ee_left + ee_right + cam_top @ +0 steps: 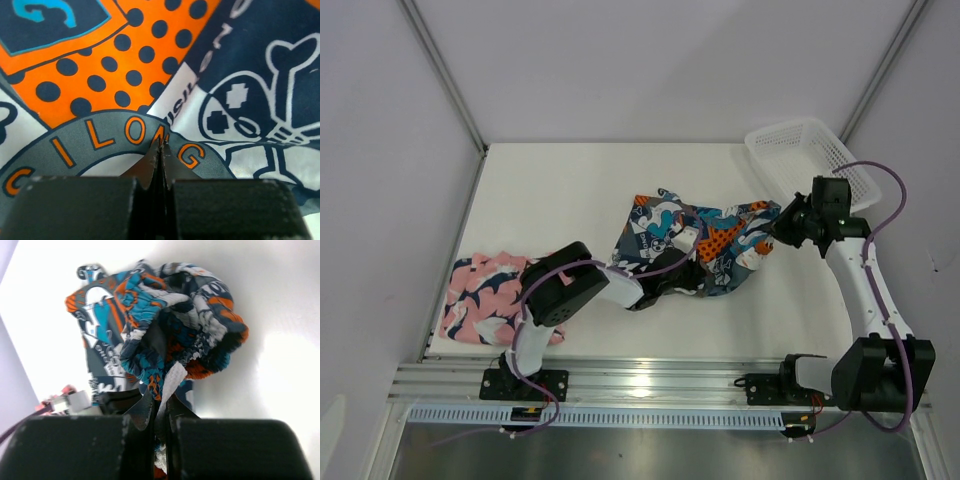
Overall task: Fold and stack the shorts
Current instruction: Fold the shorts
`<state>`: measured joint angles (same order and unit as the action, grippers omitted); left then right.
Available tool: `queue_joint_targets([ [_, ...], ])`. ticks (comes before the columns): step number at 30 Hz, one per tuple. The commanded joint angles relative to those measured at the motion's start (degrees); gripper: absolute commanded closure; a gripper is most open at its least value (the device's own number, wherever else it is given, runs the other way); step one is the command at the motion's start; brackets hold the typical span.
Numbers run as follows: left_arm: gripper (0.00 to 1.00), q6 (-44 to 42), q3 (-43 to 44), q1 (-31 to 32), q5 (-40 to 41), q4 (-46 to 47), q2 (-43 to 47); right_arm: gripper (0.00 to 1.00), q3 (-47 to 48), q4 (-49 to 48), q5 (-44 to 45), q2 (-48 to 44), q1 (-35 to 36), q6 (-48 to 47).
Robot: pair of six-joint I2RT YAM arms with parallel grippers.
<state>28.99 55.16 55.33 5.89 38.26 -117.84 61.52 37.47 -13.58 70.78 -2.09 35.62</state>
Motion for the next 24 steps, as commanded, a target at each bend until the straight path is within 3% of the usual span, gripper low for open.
queue_joint_targets([
  [1, 1.00, 2.38, 3.02, 1.88, 5.00, 1.02, -1.78, 1.00, 4.74, 0.32, -1.44, 1.45, 1.90, 3.49],
  [6, 1.00, 1.07, 1.27, 1.89, 6.50, 0.33, 4.36, 1.00, 8.79, 1.02, 0.57, 3.66, 4.28, 2.62],
  [14, 1.00, -1.84, -3.29, -1.36, 7.03, -12.67, 24.38, 1.00, 13.54, 0.85, -2.05, 8.05, 6.13, -3.78],
  [19, 1.00, -1.04, -11.62, -6.10, 5.89, -18.04, 29.94, 1.00, 19.07, 4.18, 3.90, 11.39, 10.78, -6.43],
  [24, 1.00, -0.25, -22.54, -10.93, 6.94, -12.95, 34.95, 1.00, 23.29, 6.56, 8.67, 15.08, 15.27, -9.50],
])
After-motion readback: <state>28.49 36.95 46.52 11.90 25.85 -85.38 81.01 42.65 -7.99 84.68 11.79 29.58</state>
